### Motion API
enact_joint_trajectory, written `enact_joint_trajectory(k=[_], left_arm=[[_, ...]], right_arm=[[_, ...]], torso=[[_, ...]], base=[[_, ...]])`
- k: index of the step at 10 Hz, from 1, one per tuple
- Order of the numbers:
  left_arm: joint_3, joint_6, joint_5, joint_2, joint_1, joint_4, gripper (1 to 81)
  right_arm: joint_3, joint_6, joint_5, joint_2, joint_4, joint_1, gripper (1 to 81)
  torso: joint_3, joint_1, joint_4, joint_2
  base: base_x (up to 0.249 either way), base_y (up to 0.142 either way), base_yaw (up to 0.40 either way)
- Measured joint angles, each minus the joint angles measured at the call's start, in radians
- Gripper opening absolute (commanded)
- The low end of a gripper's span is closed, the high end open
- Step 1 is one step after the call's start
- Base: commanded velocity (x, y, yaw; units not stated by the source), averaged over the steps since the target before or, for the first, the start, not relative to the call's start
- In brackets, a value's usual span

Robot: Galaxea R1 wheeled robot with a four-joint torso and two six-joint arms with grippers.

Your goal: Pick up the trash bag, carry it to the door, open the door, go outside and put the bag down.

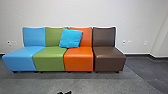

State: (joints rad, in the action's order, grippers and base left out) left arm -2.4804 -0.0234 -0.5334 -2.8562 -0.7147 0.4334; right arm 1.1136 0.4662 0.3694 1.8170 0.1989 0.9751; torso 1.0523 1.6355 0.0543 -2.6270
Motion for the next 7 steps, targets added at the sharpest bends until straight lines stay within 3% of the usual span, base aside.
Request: enact_joint_trajectory(k=[1,5,7], left_arm=[[-0.011,0.0,-0.009,-0.01,0.026,0.0,81.1],[-0.043,0.0,-0.043,-0.009,0.052,0.0,81.1],[-0.066,0.0,-0.039,-0.027,0.063,0.0,81.1]], right_arm=[[0.005,0.0,0.001,0.011,0.001,0.0,81.1],[0.028,0.002,0.006,0.046,0.001,0.003,81.1],[0.032,0.002,0.007,0.057,0.0,0.003,81.1]], torso=[[0.026,0.013,-0.001,-0.024],[0.041,0.022,-0.001,-0.038],[0.055,0.022,-0.013,-0.039]], base=[[0.0,0.0,0.0],[0.0,0.0,0.0],[0.0,0.0,0.0]])
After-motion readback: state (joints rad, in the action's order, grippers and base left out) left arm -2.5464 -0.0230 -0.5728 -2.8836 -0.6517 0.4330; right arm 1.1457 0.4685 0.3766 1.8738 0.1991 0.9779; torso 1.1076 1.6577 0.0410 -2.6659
